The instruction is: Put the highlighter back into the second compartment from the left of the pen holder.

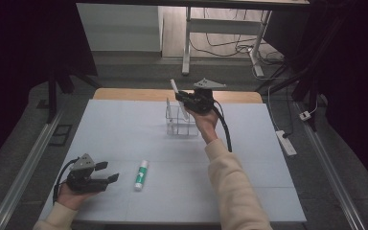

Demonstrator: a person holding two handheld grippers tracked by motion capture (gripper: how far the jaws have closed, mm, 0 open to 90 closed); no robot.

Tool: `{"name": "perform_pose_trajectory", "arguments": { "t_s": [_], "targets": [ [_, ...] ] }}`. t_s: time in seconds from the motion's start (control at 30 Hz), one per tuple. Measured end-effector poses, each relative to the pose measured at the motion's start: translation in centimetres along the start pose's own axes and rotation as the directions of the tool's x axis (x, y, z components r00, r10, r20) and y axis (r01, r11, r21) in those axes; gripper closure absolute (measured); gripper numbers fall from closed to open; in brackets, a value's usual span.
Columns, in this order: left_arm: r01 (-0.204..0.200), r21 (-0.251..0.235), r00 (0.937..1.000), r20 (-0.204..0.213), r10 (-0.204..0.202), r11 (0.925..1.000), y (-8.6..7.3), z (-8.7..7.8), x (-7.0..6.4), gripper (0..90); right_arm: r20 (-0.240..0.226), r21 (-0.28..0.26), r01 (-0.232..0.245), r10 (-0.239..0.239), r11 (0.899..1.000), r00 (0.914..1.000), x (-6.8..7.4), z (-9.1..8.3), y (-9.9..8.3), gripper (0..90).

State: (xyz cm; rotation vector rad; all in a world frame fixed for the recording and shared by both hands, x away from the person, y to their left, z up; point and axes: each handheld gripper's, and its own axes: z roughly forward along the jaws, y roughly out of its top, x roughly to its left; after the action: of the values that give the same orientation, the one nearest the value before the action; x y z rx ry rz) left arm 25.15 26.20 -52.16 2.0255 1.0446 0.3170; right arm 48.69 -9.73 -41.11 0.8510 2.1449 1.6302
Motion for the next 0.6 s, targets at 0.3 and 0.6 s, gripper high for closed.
{"name": "perform_pose_trajectory", "arguments": {
  "t_s": [0.3, 0.6],
  "targets": [
    [0.001, 0.0, 1.0, -0.004, -0.001, 1.0, 0.0, 0.1, 0.0, 30.4, 0.032, -0.018, 0.004, -0.004, 1.0, 0.9995, -0.9, 1.0, -0.6, 78.2],
    [0.002, -0.006, 1.0, -0.006, -0.002, 1.0, 0.0, -0.1, 0.1, 30.4, 0.038, -0.027, -0.01, 0.011, 1.0, 0.9992, -1.7, 2.2, -1.8, 77.8]
  ]
}}
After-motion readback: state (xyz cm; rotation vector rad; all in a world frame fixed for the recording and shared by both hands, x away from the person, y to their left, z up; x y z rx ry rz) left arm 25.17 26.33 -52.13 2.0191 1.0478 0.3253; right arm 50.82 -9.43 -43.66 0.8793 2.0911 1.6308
